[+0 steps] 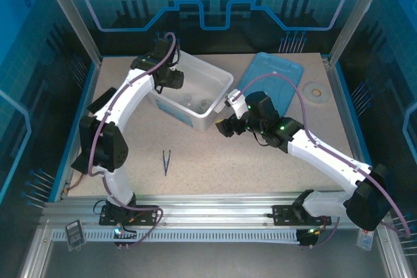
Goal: Organize the chemistry lab equipment
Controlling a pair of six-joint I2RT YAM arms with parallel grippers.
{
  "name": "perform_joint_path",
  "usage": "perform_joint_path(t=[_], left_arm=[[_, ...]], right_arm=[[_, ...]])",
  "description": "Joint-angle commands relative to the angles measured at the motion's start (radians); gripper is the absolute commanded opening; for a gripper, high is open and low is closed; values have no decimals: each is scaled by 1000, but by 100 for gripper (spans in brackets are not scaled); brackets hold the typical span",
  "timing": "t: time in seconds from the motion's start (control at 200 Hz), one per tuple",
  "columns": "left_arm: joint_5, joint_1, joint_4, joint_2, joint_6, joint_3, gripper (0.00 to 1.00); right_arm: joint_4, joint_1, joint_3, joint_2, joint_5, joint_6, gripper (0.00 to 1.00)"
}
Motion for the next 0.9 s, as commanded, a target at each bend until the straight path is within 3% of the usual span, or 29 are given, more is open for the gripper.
perform_joint_path(t=[0.0,0.896], left_arm=[[19,27,24,31,35,61,34],[4,64,-44,349,87,251,34]], right_arm=[[31,10,37,4,-29,-14,89],[43,13,81,43,-53,-16,89]])
